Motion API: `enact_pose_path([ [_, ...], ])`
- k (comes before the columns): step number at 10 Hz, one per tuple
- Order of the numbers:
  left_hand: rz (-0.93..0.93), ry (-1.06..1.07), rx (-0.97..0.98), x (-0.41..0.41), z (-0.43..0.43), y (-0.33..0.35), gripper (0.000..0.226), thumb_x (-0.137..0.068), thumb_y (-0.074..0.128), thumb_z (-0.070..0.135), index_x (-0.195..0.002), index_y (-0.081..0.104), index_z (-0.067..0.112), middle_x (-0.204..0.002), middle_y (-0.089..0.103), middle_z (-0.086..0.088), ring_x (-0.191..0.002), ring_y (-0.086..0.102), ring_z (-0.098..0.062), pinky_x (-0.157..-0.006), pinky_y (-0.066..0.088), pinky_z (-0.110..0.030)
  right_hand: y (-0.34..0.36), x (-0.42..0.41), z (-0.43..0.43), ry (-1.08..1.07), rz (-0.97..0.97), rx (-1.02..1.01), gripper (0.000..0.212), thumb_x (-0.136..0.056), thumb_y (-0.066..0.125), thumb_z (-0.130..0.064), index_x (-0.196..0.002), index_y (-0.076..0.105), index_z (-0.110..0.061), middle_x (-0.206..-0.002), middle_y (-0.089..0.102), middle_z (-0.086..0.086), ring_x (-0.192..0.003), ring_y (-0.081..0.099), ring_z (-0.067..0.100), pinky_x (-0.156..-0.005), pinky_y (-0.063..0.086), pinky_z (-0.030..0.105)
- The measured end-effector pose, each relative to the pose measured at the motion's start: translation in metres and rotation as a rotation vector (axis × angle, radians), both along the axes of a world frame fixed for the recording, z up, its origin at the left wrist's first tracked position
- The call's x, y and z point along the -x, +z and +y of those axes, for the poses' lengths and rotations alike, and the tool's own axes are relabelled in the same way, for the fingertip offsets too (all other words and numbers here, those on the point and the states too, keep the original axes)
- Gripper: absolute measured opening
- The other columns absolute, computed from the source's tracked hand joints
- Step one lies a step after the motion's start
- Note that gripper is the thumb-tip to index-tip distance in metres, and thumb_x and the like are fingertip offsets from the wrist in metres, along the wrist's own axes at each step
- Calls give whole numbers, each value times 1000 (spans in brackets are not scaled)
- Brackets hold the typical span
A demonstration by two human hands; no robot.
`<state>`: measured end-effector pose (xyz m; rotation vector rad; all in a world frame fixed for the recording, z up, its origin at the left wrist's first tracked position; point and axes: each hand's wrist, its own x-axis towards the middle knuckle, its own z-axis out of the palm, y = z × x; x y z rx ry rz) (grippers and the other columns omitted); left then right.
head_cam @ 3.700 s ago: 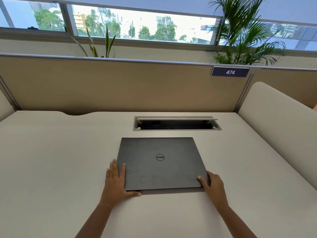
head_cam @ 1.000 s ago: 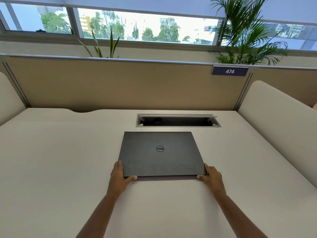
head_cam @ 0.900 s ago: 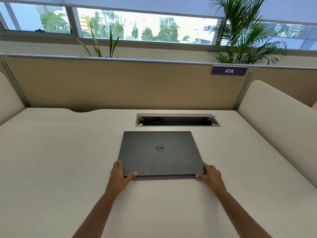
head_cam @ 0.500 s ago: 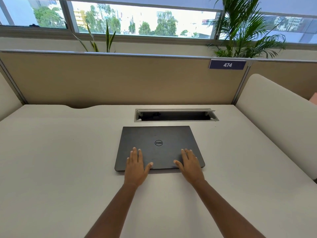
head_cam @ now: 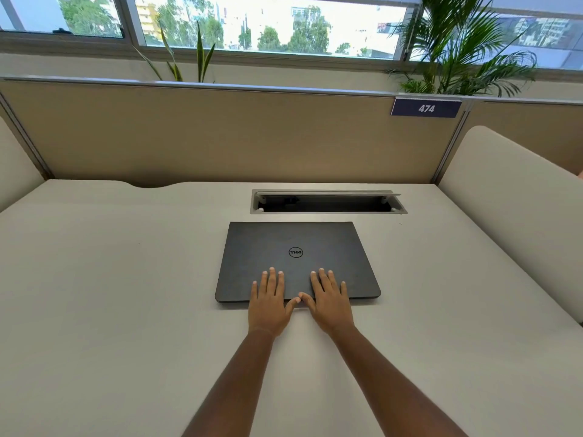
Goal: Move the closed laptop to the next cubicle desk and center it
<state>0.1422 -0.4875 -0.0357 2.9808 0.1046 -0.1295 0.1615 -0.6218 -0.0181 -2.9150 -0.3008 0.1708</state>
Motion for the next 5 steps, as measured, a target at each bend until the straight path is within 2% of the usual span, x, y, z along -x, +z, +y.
enact_pose_path([
  [1,4,0,3,0,-1,-1,82,-85,-3,62,-150,-4,13,-161,-5,-9,-149,-5,-24,-123,1,-41,-1,1,2,-12,2,-1,143,-29,-49,-70,-149,7,-17,-160,6,4,-147,2,23,-120,5,45],
  [2,-13,-1,17,0,-1,-2,74,-94,20,56,-150,-3,13,-161,-5,-9,-149,-4,-25,-123,1,-41,-3,3,2,-20,-4,-7,141,-31,-48,-70,-149,7,-17,-160,6,4,-148,2,23,-120,5,46],
  [3,-14,14,25,-1,-1,0,74,-95,23,55,-150,-3,13,-161,-4,-9,-149,-4,-24,-122,1,-41,-2,2,0,-9,11,-7,130,-40,-41,-70,-149,7,-17,-160,5,4,-148,1,22,-120,4,46],
  [4,-18,19,75,2,-3,5,74,-95,24,55,-150,-1,12,-161,-2,-10,-149,-3,-24,-123,2,-41,7,2,1,-34,68,-92,79,-86,0,-63,-148,11,-17,-159,11,4,-147,4,21,-120,5,49],
  [5,-135,71,159,-5,2,21,75,-94,28,55,-150,3,11,-161,2,-13,-149,1,-25,-122,6,-40,27,-4,-8,-100,27,-197,65,-95,31,-50,-148,17,-15,-158,18,6,-147,7,21,-118,5,52],
])
